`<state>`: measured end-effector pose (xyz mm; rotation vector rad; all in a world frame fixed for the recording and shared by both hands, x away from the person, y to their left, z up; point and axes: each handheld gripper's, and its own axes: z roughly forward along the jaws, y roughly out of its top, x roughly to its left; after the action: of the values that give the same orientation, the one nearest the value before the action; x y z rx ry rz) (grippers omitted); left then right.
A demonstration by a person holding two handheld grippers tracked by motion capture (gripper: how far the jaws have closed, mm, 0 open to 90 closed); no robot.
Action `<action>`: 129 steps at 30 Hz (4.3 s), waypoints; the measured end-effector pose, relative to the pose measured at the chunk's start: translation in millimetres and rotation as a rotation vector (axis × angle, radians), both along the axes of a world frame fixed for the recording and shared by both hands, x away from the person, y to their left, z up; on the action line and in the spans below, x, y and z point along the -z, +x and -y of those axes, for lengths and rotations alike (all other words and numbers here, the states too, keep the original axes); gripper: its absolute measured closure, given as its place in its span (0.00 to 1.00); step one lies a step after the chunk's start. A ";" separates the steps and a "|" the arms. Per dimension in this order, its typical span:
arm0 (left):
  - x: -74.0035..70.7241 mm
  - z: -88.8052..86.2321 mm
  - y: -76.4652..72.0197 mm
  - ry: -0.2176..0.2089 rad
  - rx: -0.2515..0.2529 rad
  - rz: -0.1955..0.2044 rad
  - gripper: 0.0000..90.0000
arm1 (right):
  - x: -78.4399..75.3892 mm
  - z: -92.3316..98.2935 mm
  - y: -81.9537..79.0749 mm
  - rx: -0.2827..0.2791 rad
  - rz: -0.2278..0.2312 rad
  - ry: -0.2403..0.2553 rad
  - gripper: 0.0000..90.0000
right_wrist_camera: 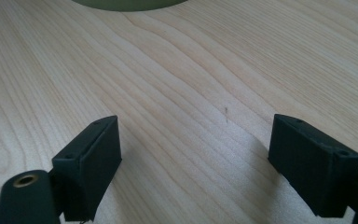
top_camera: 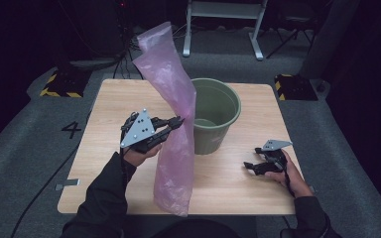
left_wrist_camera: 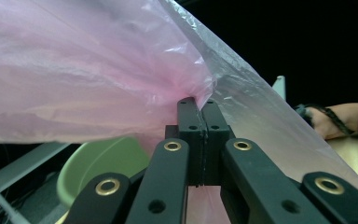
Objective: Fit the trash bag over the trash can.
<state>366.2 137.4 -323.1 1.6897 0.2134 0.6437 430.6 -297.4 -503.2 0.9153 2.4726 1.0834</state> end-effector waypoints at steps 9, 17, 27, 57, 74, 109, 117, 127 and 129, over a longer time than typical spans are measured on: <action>6.9 7.3 23.5 0.048 -0.018 -0.064 0.99 | 0.0 0.0 0.1 0.000 0.000 0.000 0.19; 15.9 15.2 48.2 0.109 -0.017 -0.139 0.99 | -13.6 0.1 -3.3 0.039 0.054 0.032 0.31; 17.8 28.5 56.9 0.184 -0.011 -0.171 0.99 | -118.7 -15.2 -16.5 0.026 0.310 0.192 0.39; 23.7 32.9 64.0 0.194 -0.009 -0.199 0.99 | -221.6 -167.9 40.5 -0.089 0.347 0.177 0.32; 21.9 30.4 60.0 0.208 -0.024 -0.180 0.97 | -199.2 -187.5 69.2 -0.114 0.213 0.027 1.00; 14.4 6.8 50.9 0.195 -0.056 -0.130 0.99 | -219.4 -125.4 22.6 -0.103 0.181 0.134 0.45; 11.6 8.6 51.8 0.226 -0.030 -0.129 1.00 | -251.8 -131.7 22.8 -0.027 0.380 0.171 0.38; 8.0 7.0 49.2 0.229 -0.012 -0.113 1.00 | -240.7 -160.6 62.7 -0.012 0.344 0.031 0.49; 7.2 7.0 49.4 0.231 -0.008 -0.110 1.00 | -236.3 -166.0 69.8 -0.013 0.324 -0.005 0.56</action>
<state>415.6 130.4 -330.3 1.9496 0.2311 0.5999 500.4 -131.4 -266.9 0.6626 2.2163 1.1288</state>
